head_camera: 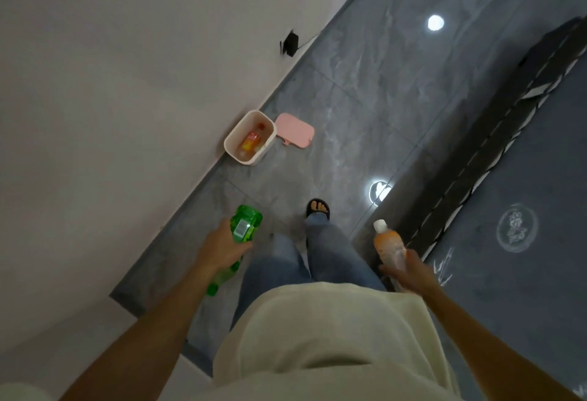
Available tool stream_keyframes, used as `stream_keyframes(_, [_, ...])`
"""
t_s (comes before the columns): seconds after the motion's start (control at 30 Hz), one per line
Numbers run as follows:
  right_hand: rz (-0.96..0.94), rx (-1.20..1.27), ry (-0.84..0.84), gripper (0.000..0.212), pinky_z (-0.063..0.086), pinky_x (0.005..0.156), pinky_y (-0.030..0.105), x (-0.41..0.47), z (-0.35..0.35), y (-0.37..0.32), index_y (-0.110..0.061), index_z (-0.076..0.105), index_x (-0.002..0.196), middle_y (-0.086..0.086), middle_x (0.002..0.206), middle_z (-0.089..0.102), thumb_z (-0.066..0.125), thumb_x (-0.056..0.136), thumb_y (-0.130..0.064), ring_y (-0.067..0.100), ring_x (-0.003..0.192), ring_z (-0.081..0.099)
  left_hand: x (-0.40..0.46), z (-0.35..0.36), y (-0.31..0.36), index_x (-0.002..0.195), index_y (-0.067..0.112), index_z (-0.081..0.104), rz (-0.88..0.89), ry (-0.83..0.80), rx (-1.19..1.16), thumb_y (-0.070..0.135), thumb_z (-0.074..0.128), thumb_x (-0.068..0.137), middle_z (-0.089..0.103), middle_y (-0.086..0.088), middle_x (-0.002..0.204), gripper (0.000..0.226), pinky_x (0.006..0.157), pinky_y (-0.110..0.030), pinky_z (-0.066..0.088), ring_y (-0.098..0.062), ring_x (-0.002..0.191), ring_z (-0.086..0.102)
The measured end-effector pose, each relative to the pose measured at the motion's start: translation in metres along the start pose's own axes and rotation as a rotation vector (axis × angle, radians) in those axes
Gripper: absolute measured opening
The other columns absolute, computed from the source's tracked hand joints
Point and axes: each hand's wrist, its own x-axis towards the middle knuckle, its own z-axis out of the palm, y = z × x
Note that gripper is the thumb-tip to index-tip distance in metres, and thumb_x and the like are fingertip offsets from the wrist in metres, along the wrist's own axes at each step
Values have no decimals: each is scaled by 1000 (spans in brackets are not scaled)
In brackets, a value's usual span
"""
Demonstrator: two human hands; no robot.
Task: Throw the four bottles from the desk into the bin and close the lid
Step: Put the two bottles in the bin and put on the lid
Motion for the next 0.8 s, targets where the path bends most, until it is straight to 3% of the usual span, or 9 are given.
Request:
stream_keyframes(0.13, [-128,-165,-43,90,48,95,47,38,-52,-85,-11,35,145,22,135,56,71,79,-61,43,119,58,-8,11,-12,146,15,37,-125,5,-122,36,84,74,62,-15,126,89,89,-38,48,-30,104,62])
stream_keyframes(0.27, [-258,-286,-75,92,43,103,50,63,-73,-163,-13,30,148,19,141,51,72,80,-58,39,126,54,-20,24,-25,147,11,36,-271,-9,-207,35,83,77,61,-15,126,87,90,-36,47,-28,100,60])
stream_keyframes(0.37, [-340,-328,-67,89,44,98,45,78,-79,-215,-14,32,146,17,137,54,74,78,-55,37,121,56,-21,31,-31,144,12,37,-337,-29,-268,35,83,77,62,-14,123,85,93,-40,50,-32,104,63])
stream_keyframes(0.5, [-382,-407,-62,89,44,90,43,91,-78,-256,-17,32,145,14,137,54,73,77,-58,35,120,57,-5,31,-32,139,14,40,-355,-35,-328,36,83,76,63,-8,110,80,84,-35,52,-28,94,64])
stream_keyframes(0.67, [-382,-438,-101,93,46,96,47,111,-66,-281,-21,29,147,12,141,50,74,76,-61,34,123,56,40,12,-24,136,16,42,-315,-7,-368,37,82,76,62,-4,107,75,85,-37,52,-24,92,63])
stream_keyframes(0.8, [-405,-432,-98,91,44,83,39,137,-51,-303,-23,30,144,8,133,54,74,75,-62,22,103,56,90,-6,-9,135,15,44,-273,52,-397,38,83,75,58,0,104,75,81,-34,48,-21,89,59])
